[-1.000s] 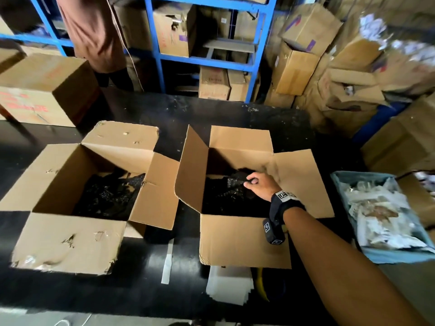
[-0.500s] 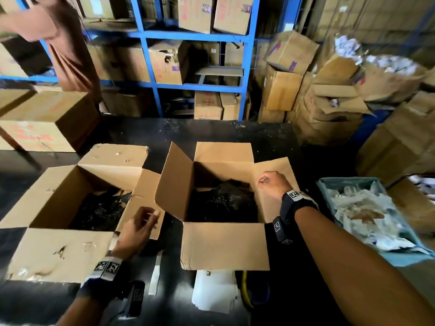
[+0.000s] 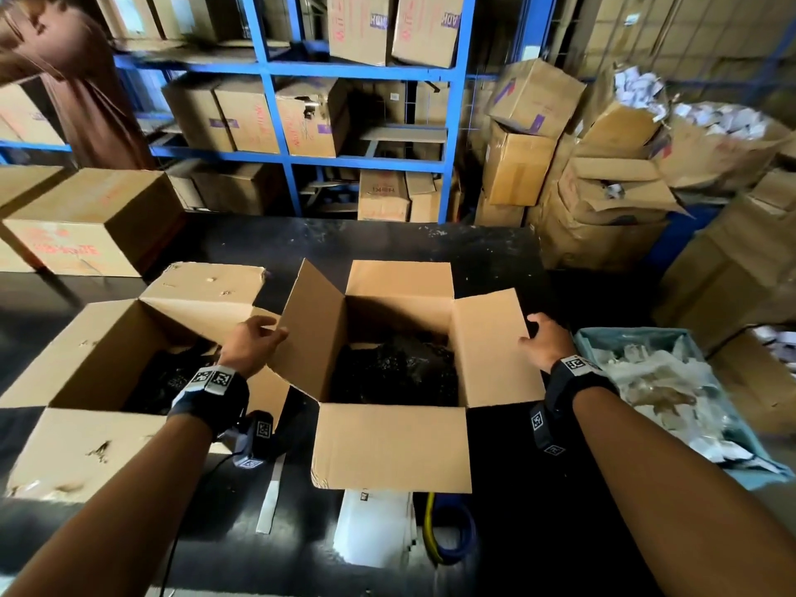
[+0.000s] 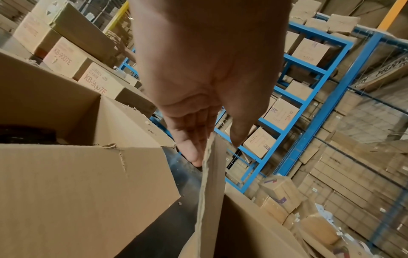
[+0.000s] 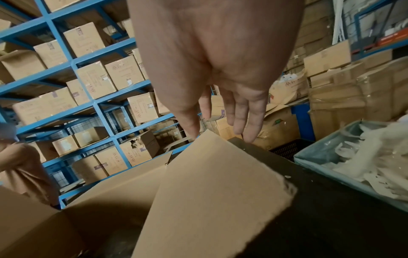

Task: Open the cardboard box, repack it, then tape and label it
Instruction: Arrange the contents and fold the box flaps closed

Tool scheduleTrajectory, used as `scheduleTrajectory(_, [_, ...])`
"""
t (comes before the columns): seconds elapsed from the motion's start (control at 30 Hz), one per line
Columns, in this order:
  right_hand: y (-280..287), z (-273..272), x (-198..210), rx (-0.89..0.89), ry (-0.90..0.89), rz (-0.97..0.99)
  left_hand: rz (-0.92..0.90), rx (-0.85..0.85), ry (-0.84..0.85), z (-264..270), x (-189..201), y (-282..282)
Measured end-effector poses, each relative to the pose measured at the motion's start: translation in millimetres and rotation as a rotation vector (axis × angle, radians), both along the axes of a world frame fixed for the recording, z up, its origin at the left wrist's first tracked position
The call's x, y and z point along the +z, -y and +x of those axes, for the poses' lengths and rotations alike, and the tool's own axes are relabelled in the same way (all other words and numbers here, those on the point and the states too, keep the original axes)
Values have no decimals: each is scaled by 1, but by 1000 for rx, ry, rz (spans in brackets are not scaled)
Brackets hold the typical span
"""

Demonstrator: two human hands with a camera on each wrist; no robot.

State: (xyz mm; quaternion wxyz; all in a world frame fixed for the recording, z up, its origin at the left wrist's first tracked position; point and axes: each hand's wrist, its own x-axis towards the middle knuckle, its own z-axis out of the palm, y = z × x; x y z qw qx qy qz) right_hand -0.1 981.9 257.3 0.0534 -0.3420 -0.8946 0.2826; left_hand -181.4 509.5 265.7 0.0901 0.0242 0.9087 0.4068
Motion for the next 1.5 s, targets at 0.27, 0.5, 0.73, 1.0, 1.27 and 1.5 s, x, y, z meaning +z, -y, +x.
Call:
scheduleTrajectory(0.27, [5, -6, 3, -27, 68, -38, -101, -57, -33, -9, -1, 0])
scheduleTrajectory(0.5, [24, -31, 21, 19, -56, -210, 102, -267, -26, -6, 9, -25])
scheduleTrajectory(0.73, [82, -63, 20, 237, -75, -379, 31, -421, -63, 22, -4, -91])
scheduleTrajectory(1.0, [122, -65, -23, 413, 129, -118, -299, -644, -64, 40, -56, -106])
scheduleTrajectory(1.27, [118, -69, -54, 442, 257, -18, -465, -758, -129, 19, -78, -99])
scheduleTrajectory(1.5, [107, -102, -57, 424, 205, 4, -547, -817, -70, -17, -84, -109])
